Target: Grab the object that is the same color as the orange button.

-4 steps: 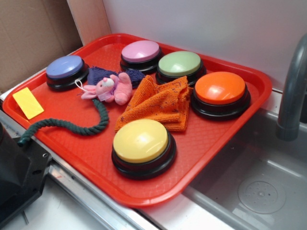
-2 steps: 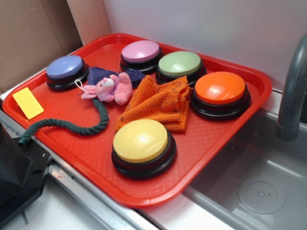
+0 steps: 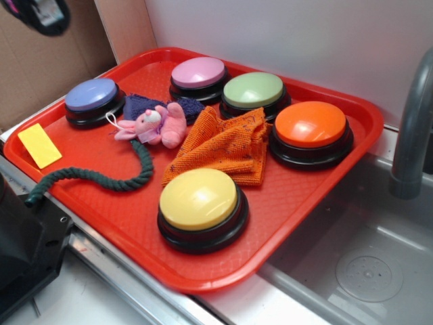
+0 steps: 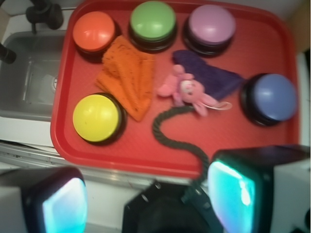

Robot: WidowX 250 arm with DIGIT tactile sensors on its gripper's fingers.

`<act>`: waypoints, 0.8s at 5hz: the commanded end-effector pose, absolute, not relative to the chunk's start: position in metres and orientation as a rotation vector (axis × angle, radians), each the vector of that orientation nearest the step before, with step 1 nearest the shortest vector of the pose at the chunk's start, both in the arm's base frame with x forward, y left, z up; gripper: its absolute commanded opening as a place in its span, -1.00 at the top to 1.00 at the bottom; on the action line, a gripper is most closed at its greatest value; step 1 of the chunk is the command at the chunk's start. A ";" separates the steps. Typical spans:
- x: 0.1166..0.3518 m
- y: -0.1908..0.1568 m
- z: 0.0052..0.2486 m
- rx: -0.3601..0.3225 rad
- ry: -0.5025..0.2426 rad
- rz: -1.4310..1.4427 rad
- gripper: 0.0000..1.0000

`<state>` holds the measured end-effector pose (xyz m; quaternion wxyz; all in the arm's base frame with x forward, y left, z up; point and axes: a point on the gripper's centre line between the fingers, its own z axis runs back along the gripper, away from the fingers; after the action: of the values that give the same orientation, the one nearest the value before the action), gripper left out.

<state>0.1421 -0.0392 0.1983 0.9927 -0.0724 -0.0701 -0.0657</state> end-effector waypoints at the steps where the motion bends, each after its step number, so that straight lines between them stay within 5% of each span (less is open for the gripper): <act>1: 0.187 -0.061 0.148 -0.186 -0.252 -0.195 -1.00; 4: 0.232 -0.072 0.082 -0.084 -0.319 -0.083 -1.00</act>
<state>0.2258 -0.0700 0.0738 0.9882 -0.0384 -0.1432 -0.0379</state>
